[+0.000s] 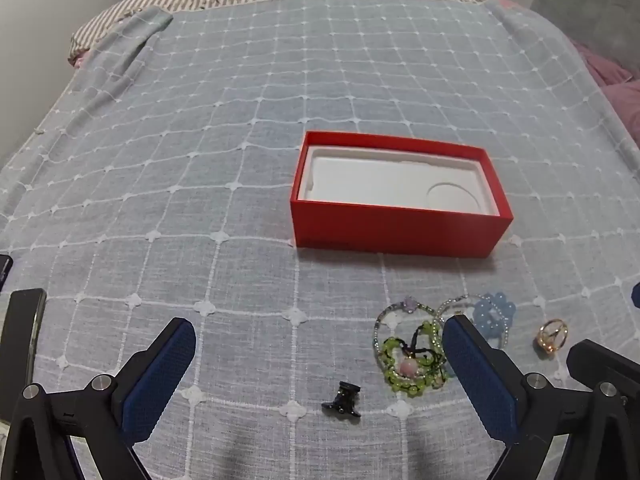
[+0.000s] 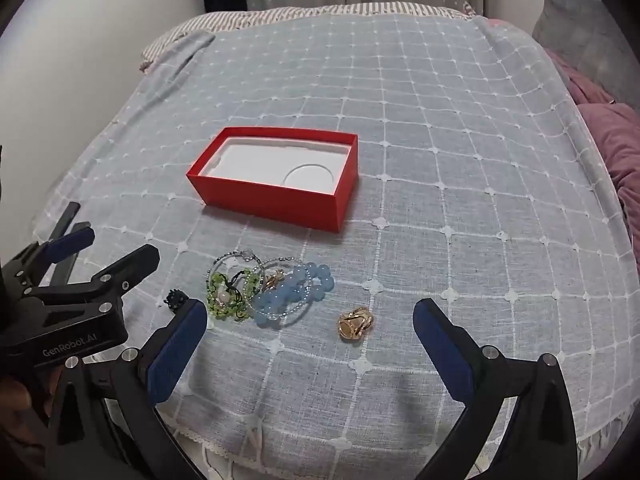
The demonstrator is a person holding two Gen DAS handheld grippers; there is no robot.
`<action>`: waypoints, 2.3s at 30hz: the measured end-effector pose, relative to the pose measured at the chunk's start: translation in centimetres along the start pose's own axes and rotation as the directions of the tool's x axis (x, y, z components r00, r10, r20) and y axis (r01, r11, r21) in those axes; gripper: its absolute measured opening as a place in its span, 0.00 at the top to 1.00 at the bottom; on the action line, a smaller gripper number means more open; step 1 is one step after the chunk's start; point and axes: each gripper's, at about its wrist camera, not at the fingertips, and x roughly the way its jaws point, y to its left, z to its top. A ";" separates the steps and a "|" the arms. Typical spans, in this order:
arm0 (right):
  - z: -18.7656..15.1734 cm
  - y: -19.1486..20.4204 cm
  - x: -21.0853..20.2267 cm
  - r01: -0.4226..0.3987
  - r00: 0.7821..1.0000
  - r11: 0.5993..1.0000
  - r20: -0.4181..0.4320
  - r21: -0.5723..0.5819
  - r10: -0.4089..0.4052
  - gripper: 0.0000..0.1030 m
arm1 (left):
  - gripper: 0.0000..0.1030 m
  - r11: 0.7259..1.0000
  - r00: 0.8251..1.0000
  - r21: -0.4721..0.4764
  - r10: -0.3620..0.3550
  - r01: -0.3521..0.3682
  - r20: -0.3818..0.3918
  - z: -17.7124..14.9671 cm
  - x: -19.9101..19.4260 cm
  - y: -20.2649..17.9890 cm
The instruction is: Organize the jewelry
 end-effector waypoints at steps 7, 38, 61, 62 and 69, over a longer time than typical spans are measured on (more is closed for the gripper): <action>0.2 -0.4 0.6 -0.011 1.000 1.000 -0.017 0.005 0.011 0.00 | 0.01 1.000 1.000 0.011 -0.017 0.017 -0.015 -0.3 0.3 -0.3; -0.3 1.9 0.2 0.069 0.996 0.993 0.062 -0.096 -0.063 0.00 | 0.06 0.998 0.998 -0.011 -0.056 0.056 -0.020 -0.1 1.4 0.4; 0.1 -1.5 2.6 -0.124 0.990 0.990 -0.063 0.060 0.128 0.19 | 0.30 0.981 0.977 -0.103 -0.174 0.162 -0.121 0.0 3.4 1.7; 0.1 -2.0 2.9 -0.158 0.984 0.983 -0.072 0.094 0.165 0.26 | 0.36 0.978 0.974 -0.120 -0.185 0.169 -0.133 0.0 3.7 1.9; 0.4 -3.7 4.9 -0.235 0.963 0.949 -0.083 0.209 0.257 0.50 | 0.49 0.953 0.947 -0.179 -0.274 0.244 -0.169 -0.2 5.2 2.1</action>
